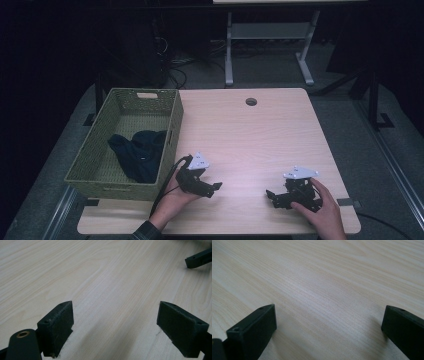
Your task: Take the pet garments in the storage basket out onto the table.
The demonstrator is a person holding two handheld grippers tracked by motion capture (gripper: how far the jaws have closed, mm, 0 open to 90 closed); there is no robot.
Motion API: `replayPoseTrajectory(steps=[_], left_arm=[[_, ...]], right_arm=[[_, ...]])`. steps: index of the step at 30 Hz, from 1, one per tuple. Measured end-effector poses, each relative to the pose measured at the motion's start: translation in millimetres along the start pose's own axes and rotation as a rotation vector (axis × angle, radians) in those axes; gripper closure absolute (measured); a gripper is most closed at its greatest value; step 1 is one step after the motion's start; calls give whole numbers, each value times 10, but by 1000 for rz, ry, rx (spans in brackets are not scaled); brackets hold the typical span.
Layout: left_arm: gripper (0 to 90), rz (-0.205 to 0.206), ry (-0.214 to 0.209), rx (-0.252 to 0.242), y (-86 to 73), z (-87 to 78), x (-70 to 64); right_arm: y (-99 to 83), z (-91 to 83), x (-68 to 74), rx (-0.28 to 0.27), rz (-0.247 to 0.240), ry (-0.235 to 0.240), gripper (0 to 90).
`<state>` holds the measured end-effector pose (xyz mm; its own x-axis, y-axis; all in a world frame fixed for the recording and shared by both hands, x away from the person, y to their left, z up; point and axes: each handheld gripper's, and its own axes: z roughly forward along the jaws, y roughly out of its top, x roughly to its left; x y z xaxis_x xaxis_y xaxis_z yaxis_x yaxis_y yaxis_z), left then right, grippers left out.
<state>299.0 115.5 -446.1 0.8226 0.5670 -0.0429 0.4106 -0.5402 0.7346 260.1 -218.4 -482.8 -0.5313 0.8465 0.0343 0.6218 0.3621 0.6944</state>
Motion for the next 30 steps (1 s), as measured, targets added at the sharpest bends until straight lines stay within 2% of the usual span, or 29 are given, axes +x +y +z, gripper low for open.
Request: replayPoseTrajectory(steps=[22, 30], left_arm=[[135, -15, 1, -29, 121, -80, 51], [136, -4, -8, -35, 199, -95, 46]], right_arm=[[0, 0, 0, 1, 0, 0, 0], [0, 0, 1, 1, 0, 0, 0]])
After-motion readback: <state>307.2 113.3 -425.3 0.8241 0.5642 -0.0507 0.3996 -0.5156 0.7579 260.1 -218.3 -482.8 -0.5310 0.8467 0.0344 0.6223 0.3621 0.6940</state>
